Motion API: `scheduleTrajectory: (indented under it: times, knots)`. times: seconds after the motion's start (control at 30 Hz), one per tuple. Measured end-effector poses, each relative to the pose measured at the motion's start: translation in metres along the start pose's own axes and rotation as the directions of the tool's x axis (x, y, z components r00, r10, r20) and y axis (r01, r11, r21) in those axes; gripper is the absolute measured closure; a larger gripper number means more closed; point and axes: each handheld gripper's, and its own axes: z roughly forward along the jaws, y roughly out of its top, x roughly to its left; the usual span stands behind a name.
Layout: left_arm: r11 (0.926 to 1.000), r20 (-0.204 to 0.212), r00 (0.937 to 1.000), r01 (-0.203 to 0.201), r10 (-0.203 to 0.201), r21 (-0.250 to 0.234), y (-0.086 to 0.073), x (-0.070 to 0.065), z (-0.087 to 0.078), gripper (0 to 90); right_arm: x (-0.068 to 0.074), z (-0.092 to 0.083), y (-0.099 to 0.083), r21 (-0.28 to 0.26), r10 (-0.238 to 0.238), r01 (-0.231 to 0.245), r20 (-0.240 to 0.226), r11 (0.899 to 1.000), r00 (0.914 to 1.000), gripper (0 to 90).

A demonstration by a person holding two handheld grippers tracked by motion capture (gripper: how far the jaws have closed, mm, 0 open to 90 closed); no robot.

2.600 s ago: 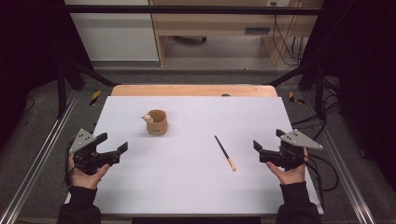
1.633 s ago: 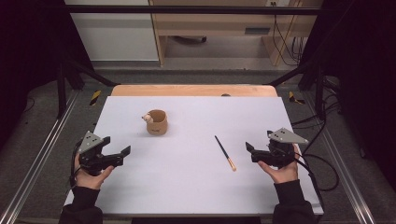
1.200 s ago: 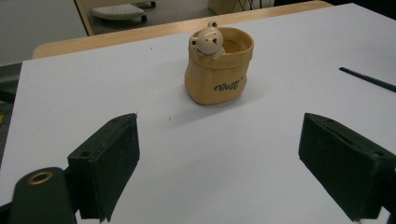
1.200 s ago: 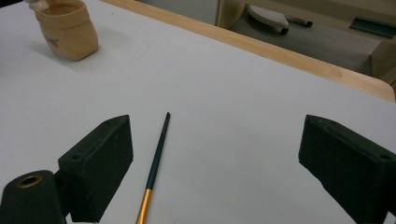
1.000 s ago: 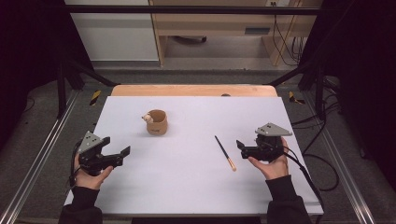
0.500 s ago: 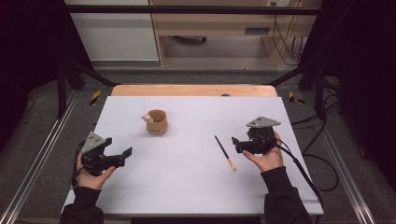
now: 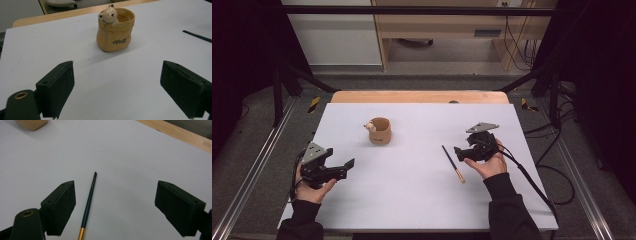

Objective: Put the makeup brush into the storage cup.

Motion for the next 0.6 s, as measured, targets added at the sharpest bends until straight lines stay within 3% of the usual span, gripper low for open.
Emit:
scheduleTrajectory:
  times: [0.37, 0.6]
  knots:
    - [1.0000, 0.000, 1.0000, -0.004, 0.004, 0.004, 0.000, 0.000, 0.000, 11.3, 0.013, 0.023, 0.005, 0.064, -0.020, 0.022, -0.029, 0.998, 0.9994, 21.9]
    - [1.0000, 0.000, 1.0000, -0.004, 0.004, 0.002, 0.000, 0.000, 0.000, 11.3, 0.018, 0.032, 0.007, 0.096, -0.002, 0.006, -0.035, 0.995, 0.9994, 24.8]
